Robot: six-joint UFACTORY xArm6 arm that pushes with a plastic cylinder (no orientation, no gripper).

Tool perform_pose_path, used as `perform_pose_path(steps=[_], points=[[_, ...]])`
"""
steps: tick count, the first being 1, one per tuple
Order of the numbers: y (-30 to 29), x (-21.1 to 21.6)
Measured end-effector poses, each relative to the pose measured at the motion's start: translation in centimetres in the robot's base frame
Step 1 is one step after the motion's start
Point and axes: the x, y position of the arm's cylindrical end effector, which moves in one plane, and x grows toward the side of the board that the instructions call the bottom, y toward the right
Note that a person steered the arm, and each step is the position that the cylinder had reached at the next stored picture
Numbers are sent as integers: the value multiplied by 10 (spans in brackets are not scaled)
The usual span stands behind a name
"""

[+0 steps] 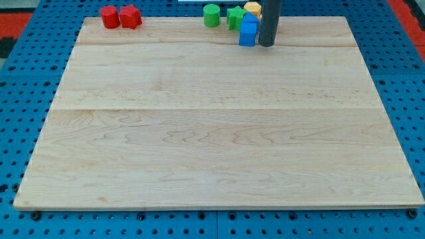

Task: Separate the blue cube and blue triangle

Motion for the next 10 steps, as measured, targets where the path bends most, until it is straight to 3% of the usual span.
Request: perform_pose_path(steps=[4,5,6,7,9,10], points=[[22,25],[-77,58],[-221,29],[-172,-50],[-66,-52],[-41,-50]])
